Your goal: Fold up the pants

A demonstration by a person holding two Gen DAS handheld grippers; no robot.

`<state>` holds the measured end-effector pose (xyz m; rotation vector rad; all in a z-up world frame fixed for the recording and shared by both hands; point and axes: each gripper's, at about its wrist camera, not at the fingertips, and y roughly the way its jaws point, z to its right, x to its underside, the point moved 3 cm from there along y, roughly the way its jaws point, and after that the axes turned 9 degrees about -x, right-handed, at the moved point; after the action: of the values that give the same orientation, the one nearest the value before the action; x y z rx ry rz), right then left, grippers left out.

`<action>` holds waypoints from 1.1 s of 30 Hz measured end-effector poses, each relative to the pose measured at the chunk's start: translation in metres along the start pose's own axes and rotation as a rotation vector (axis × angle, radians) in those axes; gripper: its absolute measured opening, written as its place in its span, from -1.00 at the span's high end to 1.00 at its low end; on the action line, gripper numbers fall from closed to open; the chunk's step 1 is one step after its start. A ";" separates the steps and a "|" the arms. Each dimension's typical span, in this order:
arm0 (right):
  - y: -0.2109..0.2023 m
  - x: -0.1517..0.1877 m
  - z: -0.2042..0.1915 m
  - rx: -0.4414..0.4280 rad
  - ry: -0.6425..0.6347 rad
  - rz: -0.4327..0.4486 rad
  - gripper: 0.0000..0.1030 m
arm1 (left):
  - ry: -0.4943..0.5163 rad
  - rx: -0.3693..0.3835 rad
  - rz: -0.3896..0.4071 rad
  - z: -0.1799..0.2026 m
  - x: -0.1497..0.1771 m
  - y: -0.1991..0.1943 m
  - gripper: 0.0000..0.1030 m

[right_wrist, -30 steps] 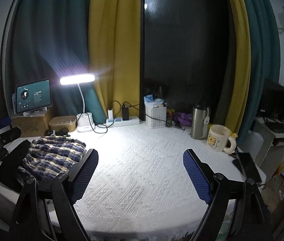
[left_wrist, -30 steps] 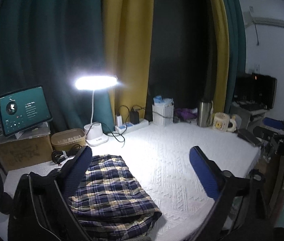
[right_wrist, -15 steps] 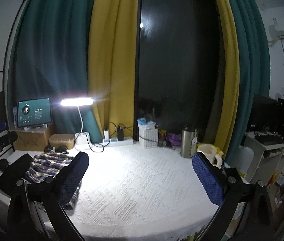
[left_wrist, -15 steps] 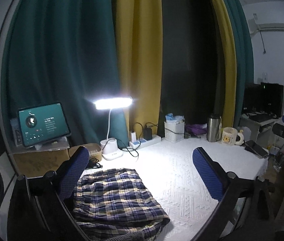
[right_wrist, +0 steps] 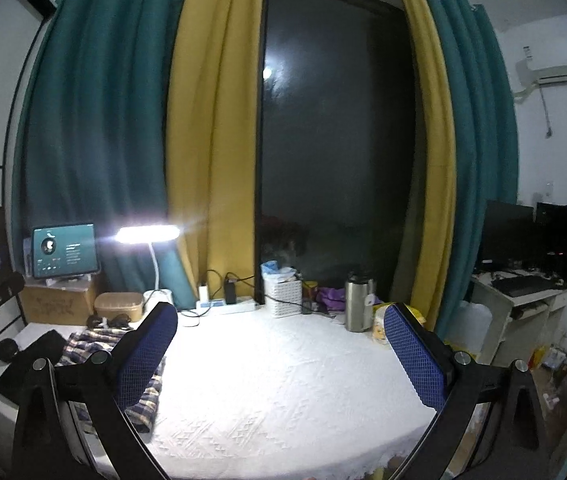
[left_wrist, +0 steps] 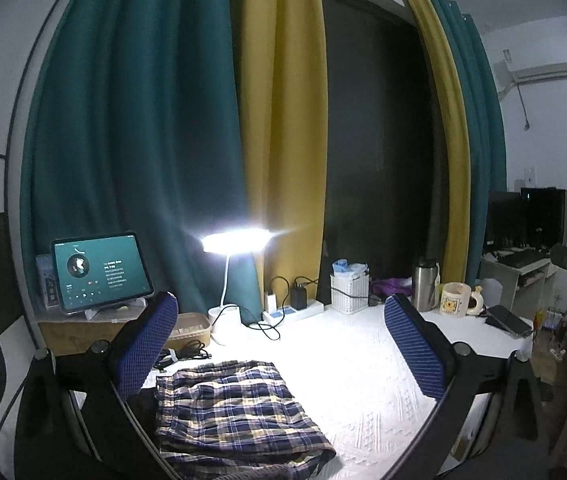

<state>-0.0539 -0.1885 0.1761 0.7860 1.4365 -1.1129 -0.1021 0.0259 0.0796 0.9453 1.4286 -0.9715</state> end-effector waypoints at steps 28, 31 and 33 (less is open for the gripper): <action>-0.002 0.008 0.004 0.021 0.007 -0.014 -1.00 | -0.045 0.013 -0.024 -0.002 0.002 -0.003 -0.98; -0.003 0.008 0.006 0.023 0.010 -0.014 -1.00 | -0.046 0.011 -0.022 -0.002 0.002 -0.004 -0.98; -0.003 0.008 0.006 0.024 0.010 -0.013 -1.00 | -0.044 0.012 -0.024 -0.001 0.002 -0.004 -0.98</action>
<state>-0.0557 -0.1964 0.1691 0.8007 1.4412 -1.1393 -0.1063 0.0255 0.0779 0.9127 1.4012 -1.0138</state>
